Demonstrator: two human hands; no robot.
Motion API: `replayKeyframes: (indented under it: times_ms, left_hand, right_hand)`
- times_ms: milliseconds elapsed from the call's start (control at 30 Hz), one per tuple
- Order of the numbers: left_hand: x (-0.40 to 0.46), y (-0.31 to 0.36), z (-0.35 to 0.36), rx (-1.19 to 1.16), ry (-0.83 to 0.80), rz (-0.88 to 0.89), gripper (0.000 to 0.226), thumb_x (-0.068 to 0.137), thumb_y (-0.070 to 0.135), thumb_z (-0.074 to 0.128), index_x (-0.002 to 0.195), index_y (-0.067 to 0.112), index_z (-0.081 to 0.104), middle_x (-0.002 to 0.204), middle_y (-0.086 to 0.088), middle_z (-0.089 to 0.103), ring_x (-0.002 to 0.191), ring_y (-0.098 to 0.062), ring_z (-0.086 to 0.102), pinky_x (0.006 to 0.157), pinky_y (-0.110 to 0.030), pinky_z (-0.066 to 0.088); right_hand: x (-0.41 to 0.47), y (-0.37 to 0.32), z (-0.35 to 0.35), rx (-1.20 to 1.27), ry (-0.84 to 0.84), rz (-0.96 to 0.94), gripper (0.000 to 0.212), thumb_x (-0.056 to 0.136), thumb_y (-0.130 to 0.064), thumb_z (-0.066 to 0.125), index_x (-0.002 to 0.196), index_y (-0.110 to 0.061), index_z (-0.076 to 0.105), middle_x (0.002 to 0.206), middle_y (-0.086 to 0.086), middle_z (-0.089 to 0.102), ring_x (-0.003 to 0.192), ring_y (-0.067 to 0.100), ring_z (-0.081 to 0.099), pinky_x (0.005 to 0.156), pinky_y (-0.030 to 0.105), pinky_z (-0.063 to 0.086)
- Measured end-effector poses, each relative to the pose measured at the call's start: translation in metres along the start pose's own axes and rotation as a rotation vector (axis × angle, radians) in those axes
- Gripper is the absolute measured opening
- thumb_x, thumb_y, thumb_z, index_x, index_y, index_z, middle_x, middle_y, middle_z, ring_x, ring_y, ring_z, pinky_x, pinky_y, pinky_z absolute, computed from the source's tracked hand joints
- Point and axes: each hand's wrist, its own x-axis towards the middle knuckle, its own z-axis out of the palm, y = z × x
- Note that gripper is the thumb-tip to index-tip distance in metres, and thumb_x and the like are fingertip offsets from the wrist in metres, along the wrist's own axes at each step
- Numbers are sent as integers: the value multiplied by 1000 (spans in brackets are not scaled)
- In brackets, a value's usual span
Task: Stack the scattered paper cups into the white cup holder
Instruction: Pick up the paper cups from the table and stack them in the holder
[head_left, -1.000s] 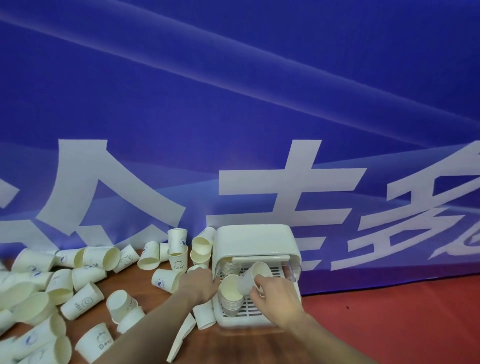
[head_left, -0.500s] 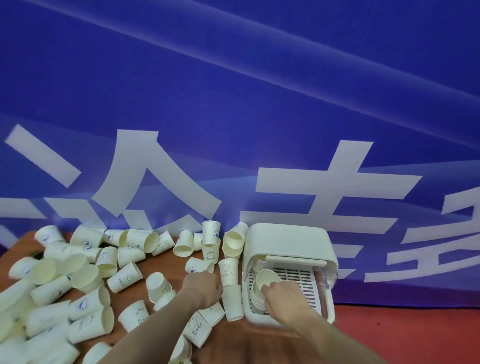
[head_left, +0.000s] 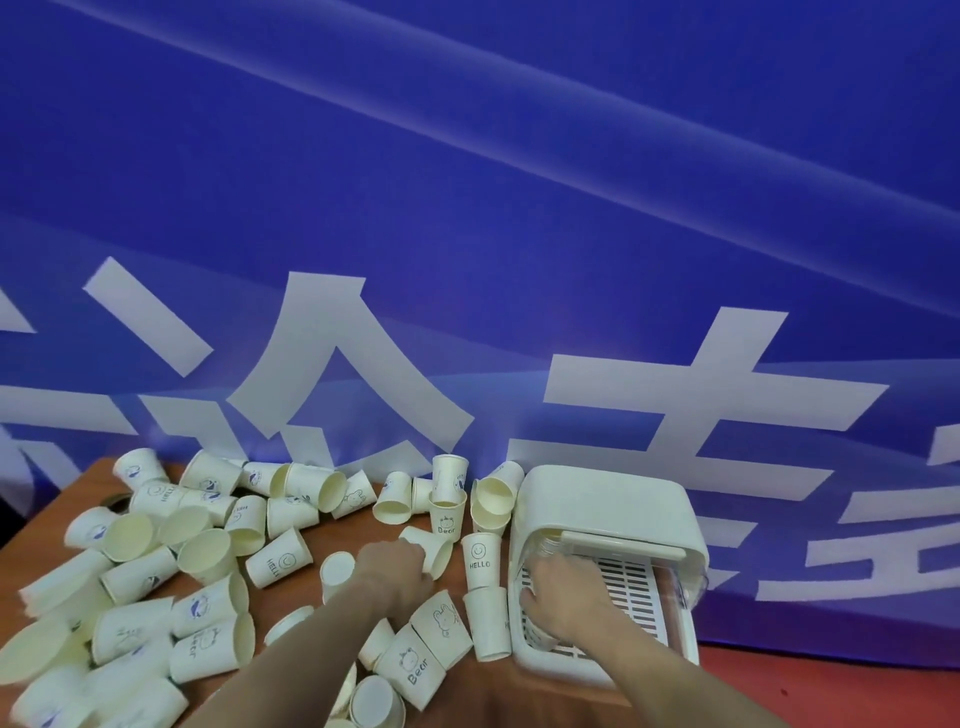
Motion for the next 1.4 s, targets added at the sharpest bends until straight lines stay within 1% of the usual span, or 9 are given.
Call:
replayKeyframes:
  times_ms: [100,200,333,433,567,767,933,1200,1400]
  left_hand:
    - [0,-7,-10,18,44,32,32,90,45,41,104,23,61,107,-1,65,100,-21,60,80,-35,44]
    - [-2,-19,-11,-21,62,45,32,88,46,43,100,24,62,106,1,65,103,-20,58,86,-36,42]
    - [-12,-45,-5,-14,18,21,38,90,47,45,117,25,58,126,-1,57,121,-22,47,102,-43,36]
    - [-21,-70,5,-8,-8,-20,46,91,49,47,130,24,52,134,-3,53,127,-23,43,106,-44,35]
    - [-36,-104,23,-30,-30,-103,48,91,47,48,133,23,49,134,-2,53,125,-23,46,104,-43,37]
    - [-50,-141,52,-35,-86,-172,37,92,44,48,119,21,56,122,-1,59,116,-22,52,99,-41,41]
    - [-51,-163,65,-87,-125,-202,31,92,37,51,117,20,58,120,-1,60,113,-20,56,90,-34,45]
    - [-30,-192,89,-170,-149,-146,30,91,36,51,117,25,62,116,0,61,110,-20,58,83,-34,47]
    - [-10,-209,100,-314,-275,-30,26,88,33,61,110,20,66,113,-1,66,104,-21,62,85,-35,52]
  right_hand:
    - [10,-13,-15,98,59,-14,36,90,-40,44,118,-19,56,113,8,64,106,31,60,84,38,47]
    - [18,-27,-17,150,76,-39,37,89,-42,48,116,-19,57,114,5,63,107,29,60,79,37,45]
    - [23,-52,-2,95,7,-83,48,91,-47,46,130,-19,52,123,7,59,115,28,54,94,43,44]
    - [27,-69,7,78,-38,-118,47,93,-46,45,129,-17,51,122,9,58,114,29,53,89,41,46]
    - [36,-94,11,54,-66,-167,46,92,-45,45,128,-16,50,120,9,57,112,29,53,86,40,44]
    - [52,-129,17,42,-107,-216,41,93,-40,46,125,-17,52,119,8,57,113,28,51,89,40,42]
    - [68,-154,21,20,-156,-237,34,92,-36,47,119,-17,52,117,8,58,110,27,52,86,38,43]
    - [101,-187,30,-12,-197,-267,31,93,-34,48,119,-16,51,118,8,57,112,27,52,89,38,42]
    - [139,-214,40,-63,-202,-297,47,93,-23,53,138,-19,42,133,9,47,122,27,44,100,40,40]
